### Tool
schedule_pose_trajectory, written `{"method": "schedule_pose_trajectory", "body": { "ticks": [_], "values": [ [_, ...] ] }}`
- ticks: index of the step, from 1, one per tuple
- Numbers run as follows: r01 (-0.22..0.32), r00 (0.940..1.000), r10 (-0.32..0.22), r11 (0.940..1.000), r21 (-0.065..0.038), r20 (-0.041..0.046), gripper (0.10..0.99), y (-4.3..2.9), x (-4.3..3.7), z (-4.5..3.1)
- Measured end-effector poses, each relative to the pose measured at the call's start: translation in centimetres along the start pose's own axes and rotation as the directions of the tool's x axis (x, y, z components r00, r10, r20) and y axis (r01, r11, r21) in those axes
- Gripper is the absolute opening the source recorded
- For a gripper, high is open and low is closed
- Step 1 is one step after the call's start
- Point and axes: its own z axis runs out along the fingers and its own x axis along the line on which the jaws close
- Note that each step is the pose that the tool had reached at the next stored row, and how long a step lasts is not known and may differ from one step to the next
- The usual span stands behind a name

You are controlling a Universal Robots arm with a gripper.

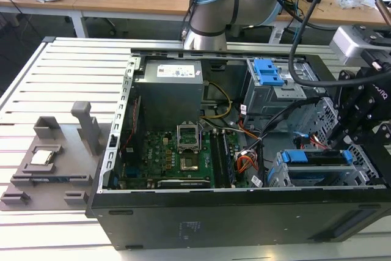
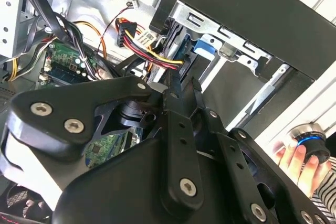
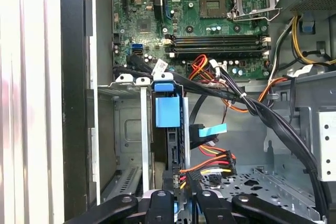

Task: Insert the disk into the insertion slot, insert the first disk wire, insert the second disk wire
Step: 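Insert the first disk wire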

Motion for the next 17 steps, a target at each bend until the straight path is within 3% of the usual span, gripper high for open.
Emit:
{"method": "schedule_pose_trajectory", "body": {
  "ticks": [7, 9, 13, 17],
  "values": [
    [0.000, 1.0000, 0.000, 1.0000, 0.000, 0.0000, 0.243, 0.02, 0.00, -0.38],
    [0.000, 1.0000, 0.000, 1.0000, 0.000, -0.0001, 0.106, 0.02, 0.01, -0.43],
    [0.000, 1.0000, 0.000, 1.0000, 0.000, 0.0000, 0.106, 0.06, 0.01, -1.19],
    [0.000, 1.0000, 0.000, 1.0000, 0.000, 0.0000, 0.106, 0.06, 0.01, -1.22]
  ]
}}
